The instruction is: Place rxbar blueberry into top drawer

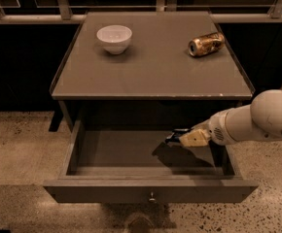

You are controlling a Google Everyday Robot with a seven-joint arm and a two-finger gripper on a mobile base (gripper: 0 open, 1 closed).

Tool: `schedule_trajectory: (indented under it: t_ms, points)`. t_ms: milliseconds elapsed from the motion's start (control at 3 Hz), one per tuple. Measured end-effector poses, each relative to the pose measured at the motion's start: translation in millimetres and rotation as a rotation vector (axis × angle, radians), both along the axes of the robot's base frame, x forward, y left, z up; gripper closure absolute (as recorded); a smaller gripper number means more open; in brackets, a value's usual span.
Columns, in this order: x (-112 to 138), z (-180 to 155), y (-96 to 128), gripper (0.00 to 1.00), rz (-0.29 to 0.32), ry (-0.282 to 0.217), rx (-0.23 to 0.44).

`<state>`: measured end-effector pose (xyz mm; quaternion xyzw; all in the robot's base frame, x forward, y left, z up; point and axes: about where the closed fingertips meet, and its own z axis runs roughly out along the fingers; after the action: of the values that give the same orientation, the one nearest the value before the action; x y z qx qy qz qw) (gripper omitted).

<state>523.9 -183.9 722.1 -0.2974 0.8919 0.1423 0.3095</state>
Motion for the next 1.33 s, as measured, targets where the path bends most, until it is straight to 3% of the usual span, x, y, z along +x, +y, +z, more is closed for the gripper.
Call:
schedule_trajectory:
  t_ms: [1333]
  points:
    - [15, -49, -25, 1.00, -0.072, 0.001, -0.007]
